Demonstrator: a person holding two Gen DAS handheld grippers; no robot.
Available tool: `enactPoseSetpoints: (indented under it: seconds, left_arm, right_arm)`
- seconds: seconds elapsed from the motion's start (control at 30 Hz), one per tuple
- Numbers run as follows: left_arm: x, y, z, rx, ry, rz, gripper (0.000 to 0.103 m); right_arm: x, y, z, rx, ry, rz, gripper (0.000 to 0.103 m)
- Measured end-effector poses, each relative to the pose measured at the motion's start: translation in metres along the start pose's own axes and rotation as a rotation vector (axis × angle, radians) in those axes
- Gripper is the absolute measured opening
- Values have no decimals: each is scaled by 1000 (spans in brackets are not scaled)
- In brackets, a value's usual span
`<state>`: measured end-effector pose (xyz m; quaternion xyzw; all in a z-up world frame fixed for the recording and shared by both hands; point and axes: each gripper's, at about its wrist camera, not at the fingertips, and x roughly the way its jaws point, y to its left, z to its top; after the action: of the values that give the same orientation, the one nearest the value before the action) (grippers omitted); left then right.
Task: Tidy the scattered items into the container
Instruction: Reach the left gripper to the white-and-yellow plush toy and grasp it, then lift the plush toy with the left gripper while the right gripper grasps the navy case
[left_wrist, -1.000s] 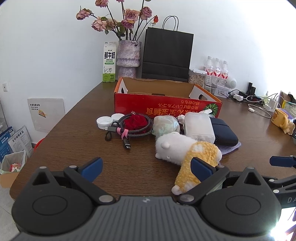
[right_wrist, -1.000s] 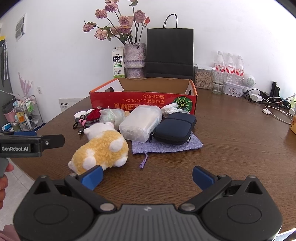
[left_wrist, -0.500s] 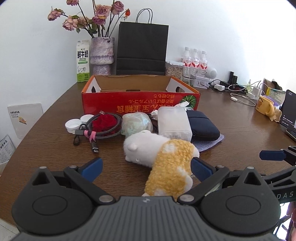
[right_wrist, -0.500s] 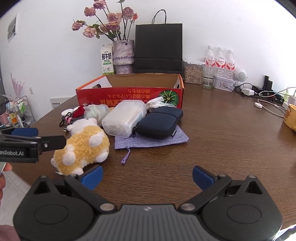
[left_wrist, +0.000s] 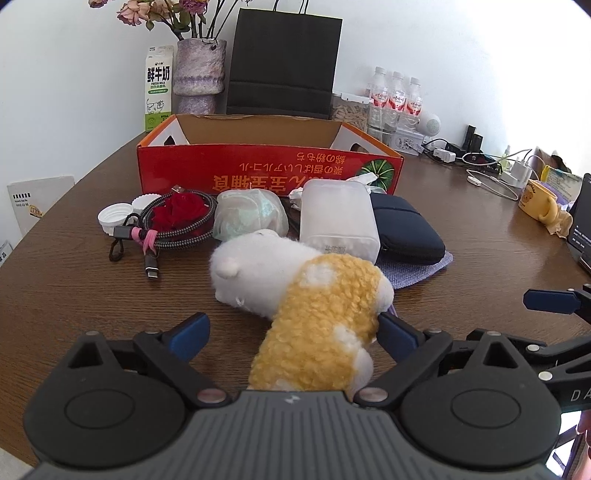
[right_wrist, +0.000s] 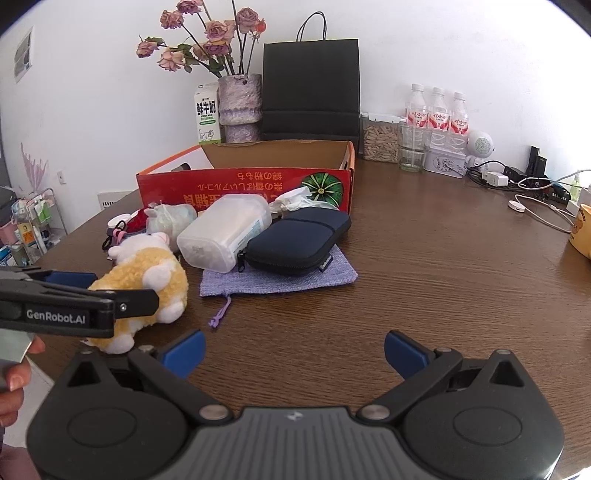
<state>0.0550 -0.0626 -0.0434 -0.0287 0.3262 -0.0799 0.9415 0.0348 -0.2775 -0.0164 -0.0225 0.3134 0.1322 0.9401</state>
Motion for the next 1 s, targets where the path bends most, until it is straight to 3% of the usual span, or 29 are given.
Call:
enactPoseSetpoints:
  seconds: [0.13,0.33,1.0]
  left_arm:
    - [4,-4,-3,7,28,-35,54]
    - [-7,-6,-5,34,-10,-24,51]
    - [-50,36,12,-47,-181,20,51]
  right_arm:
    - [0,1,0,-7,-5,16,103]
    - [-1,-1,-2,11,-5,10,103]
    - [11,22,17,-41,-10,-6,103]
